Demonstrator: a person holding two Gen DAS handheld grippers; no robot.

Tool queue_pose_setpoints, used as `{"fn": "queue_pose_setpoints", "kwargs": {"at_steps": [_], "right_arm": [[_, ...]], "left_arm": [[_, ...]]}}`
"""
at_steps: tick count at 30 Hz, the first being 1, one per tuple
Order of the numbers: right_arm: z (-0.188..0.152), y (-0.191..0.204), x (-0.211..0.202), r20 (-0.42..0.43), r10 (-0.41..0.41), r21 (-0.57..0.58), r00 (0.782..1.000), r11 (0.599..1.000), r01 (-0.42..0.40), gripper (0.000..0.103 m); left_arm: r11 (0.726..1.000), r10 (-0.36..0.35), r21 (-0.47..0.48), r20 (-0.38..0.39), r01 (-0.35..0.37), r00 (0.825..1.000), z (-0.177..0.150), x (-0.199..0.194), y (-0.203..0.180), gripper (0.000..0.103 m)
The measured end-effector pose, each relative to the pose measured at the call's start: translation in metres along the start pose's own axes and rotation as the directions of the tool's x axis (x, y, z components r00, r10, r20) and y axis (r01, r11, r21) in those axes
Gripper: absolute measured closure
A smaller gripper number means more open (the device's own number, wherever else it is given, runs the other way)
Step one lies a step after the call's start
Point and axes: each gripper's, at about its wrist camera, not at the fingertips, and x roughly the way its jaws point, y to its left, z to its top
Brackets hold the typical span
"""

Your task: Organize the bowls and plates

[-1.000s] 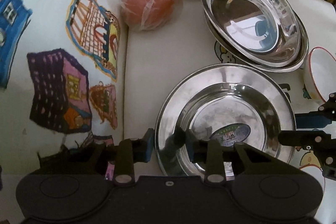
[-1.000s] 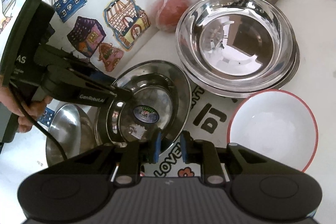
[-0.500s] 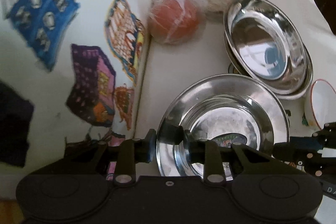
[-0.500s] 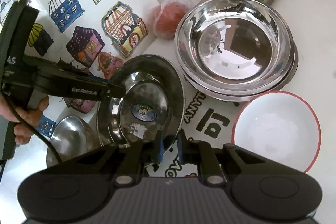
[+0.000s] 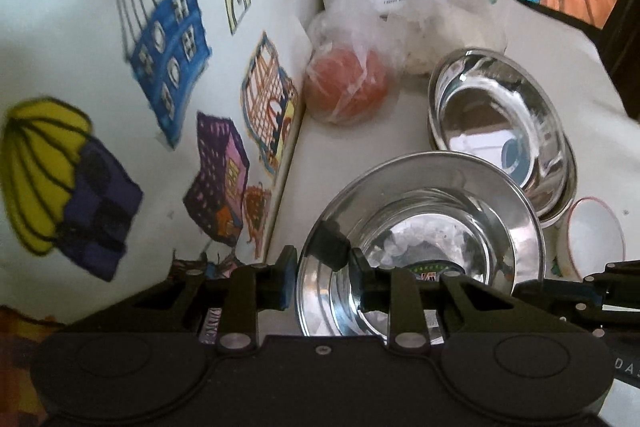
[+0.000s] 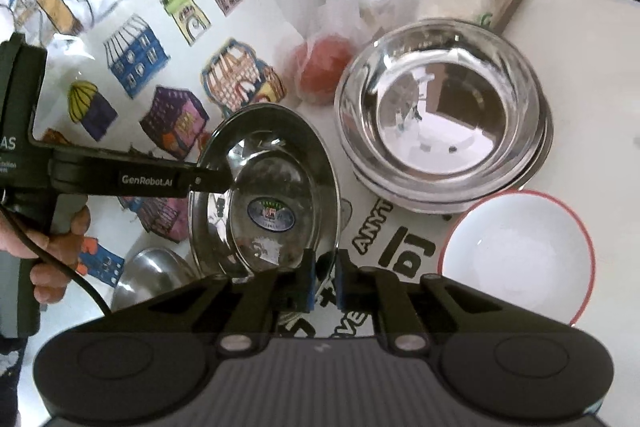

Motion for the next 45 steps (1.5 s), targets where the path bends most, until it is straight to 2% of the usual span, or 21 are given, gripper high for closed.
{"fn": "queue_pose_setpoints", "kwargs": {"at_steps": [8,14,18,23,32,45], "right_arm": [[0.022,-0.011,-0.036,0.077,-0.022,0.01,0.997,1.0,0.021,0.093],[0.055,-0.035,-0.057,0.123,-0.082,0.043,0.989,0.996,0.077,0.093],[0.078,-0.051,-0.056,0.132,-0.117,0.056,0.984,0.992,0.11,0.093],[0.092,-0.073,-0.041,0.107,-0.129,0.073,0.986,0.99,0.122,0.093],[0.091,-0.1,-0.015,0.029,-0.133,0.076,0.991,0.989,0.131,0.092],[0.095,-0.111,-0.001,-0.016,-0.15,0.065,0.989,0.986,0.151,0.09]], "left_arm": [[0.997,-0.062,-0.046,0.064,0.065,0.996,0.022,-0.02,-0.008,0.074],[0.996,-0.093,-0.009,0.084,0.094,0.992,0.062,-0.019,-0.043,0.074],[0.994,-0.107,0.0,0.078,0.108,0.991,0.089,-0.006,-0.061,0.074],[0.994,-0.109,-0.003,0.033,0.109,0.994,0.107,0.023,-0.072,0.074],[0.995,-0.101,0.01,-0.049,0.101,0.994,0.117,0.067,-0.082,0.074],[0.994,-0.079,0.067,-0.095,0.085,0.992,0.127,0.093,-0.099,0.074]]}}
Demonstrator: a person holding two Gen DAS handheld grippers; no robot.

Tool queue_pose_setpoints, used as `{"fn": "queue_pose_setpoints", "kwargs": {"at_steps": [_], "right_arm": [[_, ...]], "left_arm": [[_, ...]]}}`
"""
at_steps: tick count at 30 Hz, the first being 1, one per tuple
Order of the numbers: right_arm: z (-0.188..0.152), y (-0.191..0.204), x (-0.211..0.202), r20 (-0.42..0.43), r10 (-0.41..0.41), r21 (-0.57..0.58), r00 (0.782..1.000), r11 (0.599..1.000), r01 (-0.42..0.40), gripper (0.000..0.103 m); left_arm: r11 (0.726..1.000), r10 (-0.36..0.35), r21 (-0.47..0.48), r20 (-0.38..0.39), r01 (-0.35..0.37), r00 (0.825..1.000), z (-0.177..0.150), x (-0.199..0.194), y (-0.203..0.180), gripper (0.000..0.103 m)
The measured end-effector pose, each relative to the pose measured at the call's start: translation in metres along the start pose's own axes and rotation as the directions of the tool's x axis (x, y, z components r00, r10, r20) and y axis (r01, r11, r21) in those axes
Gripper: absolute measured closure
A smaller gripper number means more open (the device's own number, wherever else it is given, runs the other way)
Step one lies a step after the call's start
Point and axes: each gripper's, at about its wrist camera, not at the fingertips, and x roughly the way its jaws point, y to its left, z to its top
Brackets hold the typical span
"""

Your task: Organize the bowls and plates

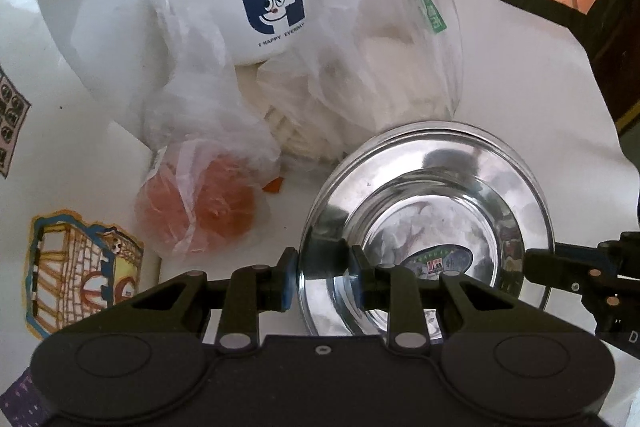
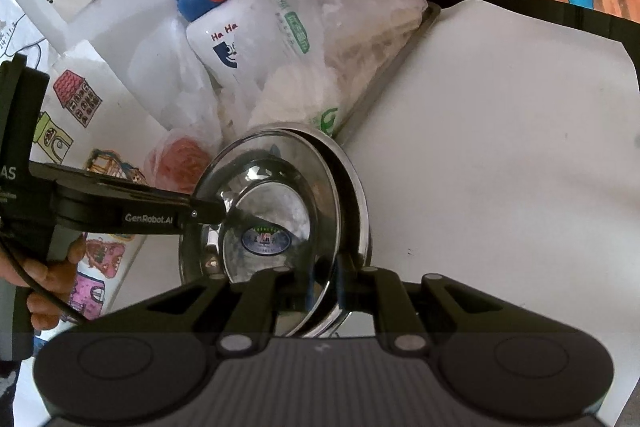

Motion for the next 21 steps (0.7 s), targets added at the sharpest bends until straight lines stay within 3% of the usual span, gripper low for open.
{"fn": "queue_pose_setpoints", "kwargs": {"at_steps": [8,21], "right_arm": [[0.001,0.004,-0.002,-0.011,-0.004,-0.049,1.0,0.999,0.003,0.085],[0.01,0.014,-0.006,0.116,-0.042,-0.133,0.992,0.989,0.057,0.081]], "left_arm": [[0.999,-0.004,0.032,-0.024,0.005,1.0,0.004,0.002,-0.001,0.073],[0.999,0.005,0.045,-0.007,-0.005,1.0,-0.002,-0.002,0.001,0.071]]}}
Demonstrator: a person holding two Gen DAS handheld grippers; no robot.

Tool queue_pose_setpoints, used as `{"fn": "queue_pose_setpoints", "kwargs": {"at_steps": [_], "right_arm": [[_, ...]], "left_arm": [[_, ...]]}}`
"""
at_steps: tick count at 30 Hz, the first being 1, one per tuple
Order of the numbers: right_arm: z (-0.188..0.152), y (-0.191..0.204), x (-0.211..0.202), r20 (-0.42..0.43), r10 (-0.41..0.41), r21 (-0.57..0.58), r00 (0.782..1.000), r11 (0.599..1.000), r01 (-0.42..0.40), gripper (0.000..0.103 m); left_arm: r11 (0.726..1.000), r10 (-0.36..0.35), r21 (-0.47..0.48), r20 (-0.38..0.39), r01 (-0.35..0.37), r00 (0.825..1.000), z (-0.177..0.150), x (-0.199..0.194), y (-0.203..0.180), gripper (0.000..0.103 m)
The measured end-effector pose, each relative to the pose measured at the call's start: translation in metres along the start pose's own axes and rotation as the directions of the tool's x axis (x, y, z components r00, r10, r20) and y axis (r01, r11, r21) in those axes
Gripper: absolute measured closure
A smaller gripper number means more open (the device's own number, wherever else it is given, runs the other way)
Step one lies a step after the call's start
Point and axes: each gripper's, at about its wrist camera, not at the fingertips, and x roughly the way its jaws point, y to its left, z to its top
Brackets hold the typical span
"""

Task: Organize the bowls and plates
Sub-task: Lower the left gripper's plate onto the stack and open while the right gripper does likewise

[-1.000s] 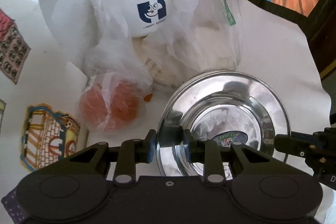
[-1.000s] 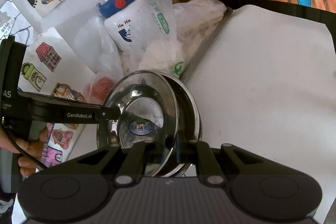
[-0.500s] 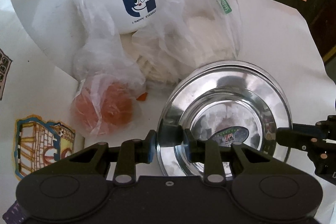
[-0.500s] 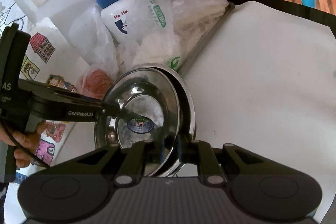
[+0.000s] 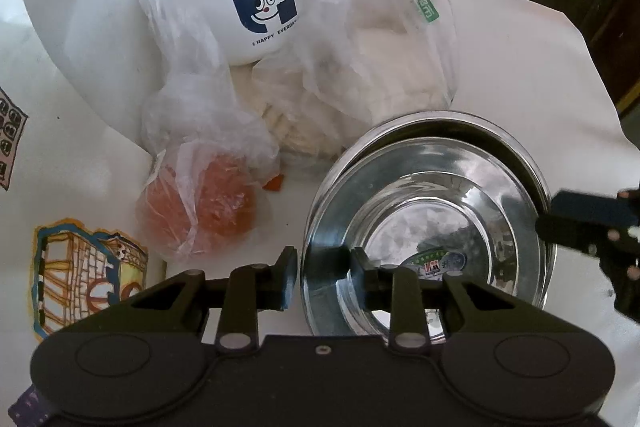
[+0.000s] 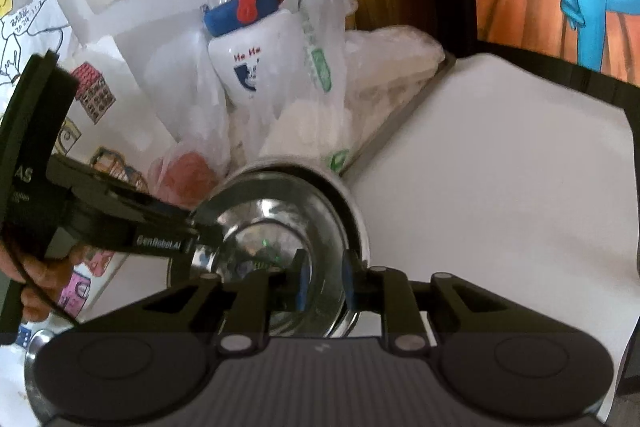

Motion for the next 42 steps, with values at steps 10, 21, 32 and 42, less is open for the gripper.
{"fn": "queue_pose_setpoints", "kwargs": {"at_steps": [10,21,32,42], "right_arm": [[0.008,-0.013,0.014,0.044,0.029,0.053,0.999,0.998,-0.031,0.081],[0.004,-0.013,0.019,0.031,0.01,0.042,0.999,0.999,-0.011,0.081],[0.016,-0.011,0.024,-0.044,-0.014,0.026,0.999,1.0,0.015,0.08],[0.014,-0.008,0.03,-0.076,-0.008,0.014,0.997,1.0,0.009,0.075]], "left_arm": [[0.999,-0.024,-0.037,0.033,0.025,0.999,-0.002,-0.001,0.007,0.066],[0.999,-0.004,-0.044,0.134,0.01,0.991,-0.019,-0.01,0.019,0.047],[0.983,-0.149,-0.091,0.096,0.157,0.984,-0.031,0.006,0.025,0.046],[0.948,-0.244,-0.192,0.081,0.255,0.966,-0.048,0.011,0.046,0.047]]}}
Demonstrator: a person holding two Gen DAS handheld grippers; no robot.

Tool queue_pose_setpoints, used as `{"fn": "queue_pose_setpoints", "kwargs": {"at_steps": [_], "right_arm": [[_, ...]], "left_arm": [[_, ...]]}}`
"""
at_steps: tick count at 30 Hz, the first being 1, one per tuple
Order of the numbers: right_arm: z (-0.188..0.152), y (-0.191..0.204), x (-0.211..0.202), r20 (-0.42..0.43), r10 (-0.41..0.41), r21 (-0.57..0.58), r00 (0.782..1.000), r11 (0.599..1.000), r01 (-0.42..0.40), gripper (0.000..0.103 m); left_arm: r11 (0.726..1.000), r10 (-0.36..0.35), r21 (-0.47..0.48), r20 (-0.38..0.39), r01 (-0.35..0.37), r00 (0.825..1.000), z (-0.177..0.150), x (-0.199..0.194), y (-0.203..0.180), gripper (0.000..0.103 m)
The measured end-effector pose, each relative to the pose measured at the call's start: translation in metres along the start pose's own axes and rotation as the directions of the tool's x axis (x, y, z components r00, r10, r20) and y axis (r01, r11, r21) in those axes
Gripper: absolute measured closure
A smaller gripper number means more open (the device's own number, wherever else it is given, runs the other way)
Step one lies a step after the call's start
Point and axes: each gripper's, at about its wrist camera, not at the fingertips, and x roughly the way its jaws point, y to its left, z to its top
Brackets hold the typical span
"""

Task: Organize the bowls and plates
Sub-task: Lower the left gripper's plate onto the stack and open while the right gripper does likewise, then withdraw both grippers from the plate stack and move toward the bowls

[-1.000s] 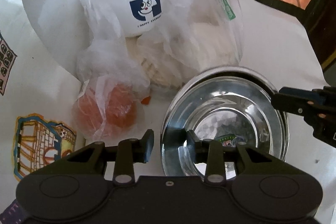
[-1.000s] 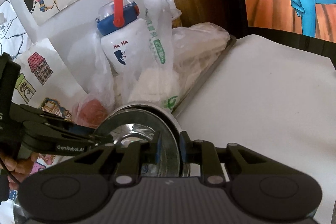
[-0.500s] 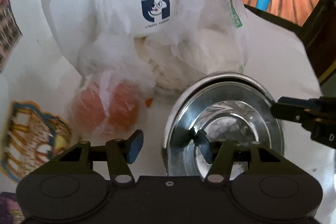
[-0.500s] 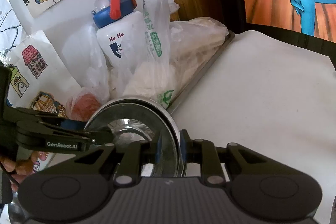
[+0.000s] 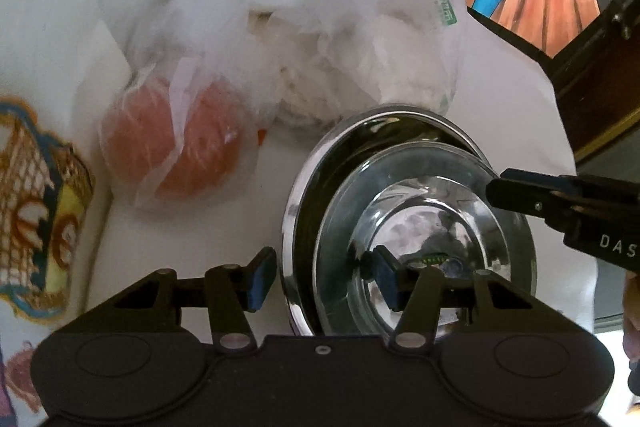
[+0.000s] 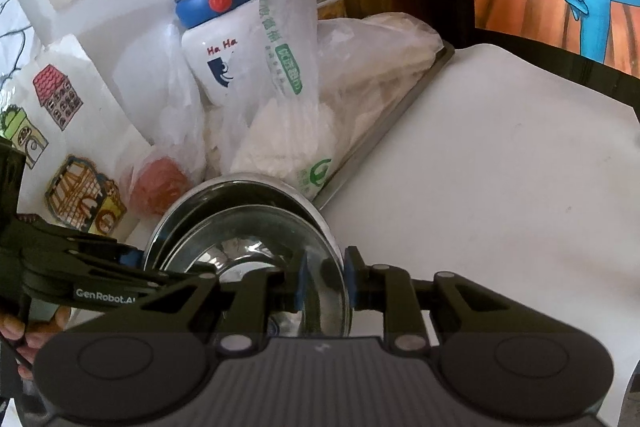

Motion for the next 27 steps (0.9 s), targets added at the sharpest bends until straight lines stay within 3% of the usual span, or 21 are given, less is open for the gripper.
{"fn": "queue_pose_setpoints", "kwargs": {"at_steps": [14,18,21,24,27], "right_arm": [[-0.015,0.009,-0.001,-0.06,0.002,0.001,0.998,1.0,-0.002,0.074],[-0.019,0.012,-0.006,-0.037,-0.015,-0.006,0.999,1.0,0.014,0.074],[-0.022,0.015,-0.011,-0.008,-0.031,-0.015,0.999,0.999,0.031,0.074],[-0.024,0.016,-0.018,0.027,-0.034,-0.017,0.999,0.999,0.034,0.073],[-0.027,0.019,-0.025,0.054,-0.033,-0.025,0.998,0.999,0.035,0.065]], "left_arm": [[1.0,0.003,-0.001,-0.007,-0.003,1.0,-0.018,-0.009,-0.003,0.048],[0.999,0.022,0.035,0.039,-0.024,0.999,-0.019,-0.003,-0.016,0.045],[0.997,0.038,0.06,0.088,-0.044,0.995,-0.027,-0.006,-0.015,0.036],[0.999,-0.005,0.047,0.125,-0.001,0.992,-0.03,-0.016,-0.012,0.034],[0.999,-0.017,0.038,0.182,0.01,0.983,-0.032,-0.032,-0.008,0.025]]}}
